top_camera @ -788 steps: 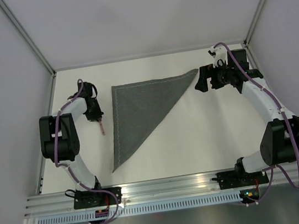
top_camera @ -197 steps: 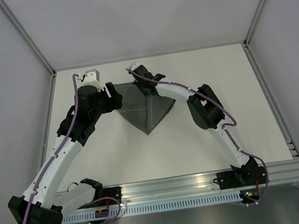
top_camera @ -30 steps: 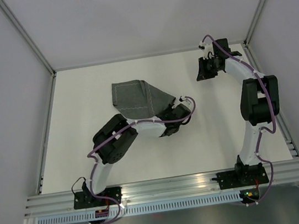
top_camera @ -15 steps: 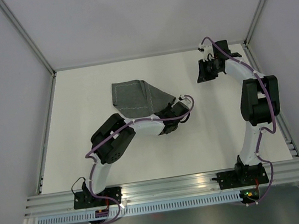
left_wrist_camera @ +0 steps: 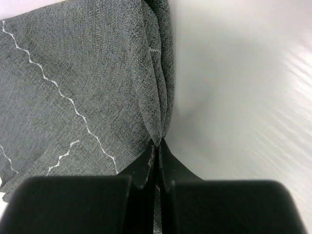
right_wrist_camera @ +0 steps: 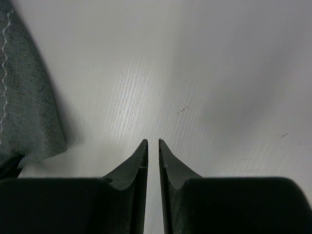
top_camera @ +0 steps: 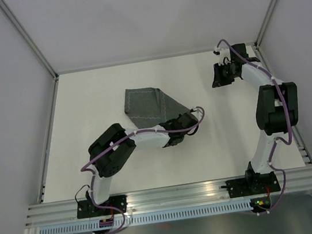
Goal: Fold the napkin, place the utensils inside, and roll it up
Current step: Roll the napkin with the utensil
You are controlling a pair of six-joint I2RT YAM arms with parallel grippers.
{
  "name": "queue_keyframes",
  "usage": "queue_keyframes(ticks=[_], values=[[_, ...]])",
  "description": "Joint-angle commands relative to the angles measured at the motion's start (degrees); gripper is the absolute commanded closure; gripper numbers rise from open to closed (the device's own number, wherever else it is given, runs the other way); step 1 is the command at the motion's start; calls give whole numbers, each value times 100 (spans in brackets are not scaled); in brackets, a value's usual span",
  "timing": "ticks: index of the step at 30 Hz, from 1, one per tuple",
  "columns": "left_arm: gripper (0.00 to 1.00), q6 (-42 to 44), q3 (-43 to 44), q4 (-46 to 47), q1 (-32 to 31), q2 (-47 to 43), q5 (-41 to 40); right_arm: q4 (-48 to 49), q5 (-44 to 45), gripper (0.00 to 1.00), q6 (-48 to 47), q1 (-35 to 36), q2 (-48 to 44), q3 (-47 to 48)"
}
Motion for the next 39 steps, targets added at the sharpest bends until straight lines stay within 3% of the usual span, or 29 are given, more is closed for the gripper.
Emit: queue_keyframes(ticks=[1,12,20,31,39], values=[[98,-187,-345,-565,-283,8,1029,68,-180,81,-215,-64,-310,-169],[98,-363,-890,-794,-670,-686,1978,-11,-532,80,-944,-362,-889,-714],[98,-249,-600,-1242,-565,-748,2805,-169,-1744,79,-1814,-767,-1346,-1021],[98,-267,-478,-1409,156,-757,4289,-203,-2122,75,-2860,-767,-2498,-1936],[98,-196,-267,-1585,806,-678,5572,-819,-2694,66,-4336,-732,-3315,-2445]])
